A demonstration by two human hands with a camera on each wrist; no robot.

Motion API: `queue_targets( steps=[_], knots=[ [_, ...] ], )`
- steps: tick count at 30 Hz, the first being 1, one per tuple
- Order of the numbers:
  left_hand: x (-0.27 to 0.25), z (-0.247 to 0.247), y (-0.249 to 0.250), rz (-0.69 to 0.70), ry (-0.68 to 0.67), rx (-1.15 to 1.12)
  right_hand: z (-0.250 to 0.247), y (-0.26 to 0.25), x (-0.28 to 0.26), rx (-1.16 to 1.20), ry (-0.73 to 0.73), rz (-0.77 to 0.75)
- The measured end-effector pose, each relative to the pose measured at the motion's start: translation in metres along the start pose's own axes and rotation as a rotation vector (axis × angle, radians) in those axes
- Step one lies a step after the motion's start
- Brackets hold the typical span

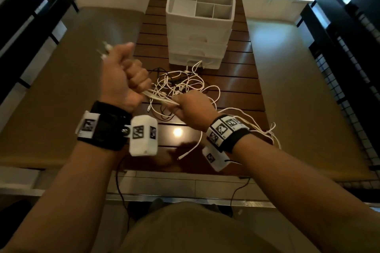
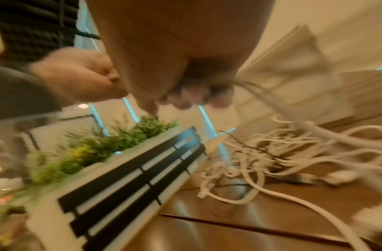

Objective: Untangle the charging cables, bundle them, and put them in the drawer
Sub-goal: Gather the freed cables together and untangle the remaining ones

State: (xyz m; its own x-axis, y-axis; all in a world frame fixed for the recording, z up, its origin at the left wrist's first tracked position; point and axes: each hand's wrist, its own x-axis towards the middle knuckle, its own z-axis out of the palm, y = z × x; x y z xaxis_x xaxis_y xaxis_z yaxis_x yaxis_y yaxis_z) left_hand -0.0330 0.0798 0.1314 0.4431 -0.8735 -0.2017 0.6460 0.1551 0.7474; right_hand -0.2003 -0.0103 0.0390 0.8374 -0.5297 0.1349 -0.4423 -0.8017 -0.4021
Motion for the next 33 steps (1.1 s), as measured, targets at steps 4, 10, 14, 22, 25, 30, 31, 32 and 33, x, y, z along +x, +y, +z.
queue_targets(
  steps=[4,10,14,22,25,30,31,32,33],
  knots=[
    [0.004,-0.01,0.015,0.024,0.02,0.013,0.001,0.042,-0.023,-0.044,0.046,0.111],
    [0.005,-0.015,0.037,0.082,0.03,0.041,-0.002,0.101,-0.068,-0.178,0.011,0.314],
    [0.01,-0.014,0.02,0.024,0.0,0.068,-0.002,0.11,-0.085,-0.166,-0.072,0.424],
    [0.015,-0.025,0.008,-0.012,0.059,0.061,-0.008,0.11,-0.08,-0.147,-0.183,0.475],
    [0.018,-0.033,0.012,0.004,0.074,0.075,-0.018,0.105,-0.079,0.098,-0.262,0.448],
    [0.015,-0.042,0.011,-0.02,0.054,0.088,-0.045,0.097,-0.07,0.263,-0.188,0.382],
    [0.013,-0.042,0.009,-0.04,0.036,0.09,-0.047,0.095,-0.063,0.265,-0.124,0.361],
    [0.01,-0.043,0.007,-0.062,0.017,0.093,-0.049,0.093,-0.056,0.258,-0.058,0.339],
    [0.007,-0.043,0.004,-0.087,-0.001,0.094,-0.047,0.093,-0.047,0.248,-0.008,0.323]
  ],
)
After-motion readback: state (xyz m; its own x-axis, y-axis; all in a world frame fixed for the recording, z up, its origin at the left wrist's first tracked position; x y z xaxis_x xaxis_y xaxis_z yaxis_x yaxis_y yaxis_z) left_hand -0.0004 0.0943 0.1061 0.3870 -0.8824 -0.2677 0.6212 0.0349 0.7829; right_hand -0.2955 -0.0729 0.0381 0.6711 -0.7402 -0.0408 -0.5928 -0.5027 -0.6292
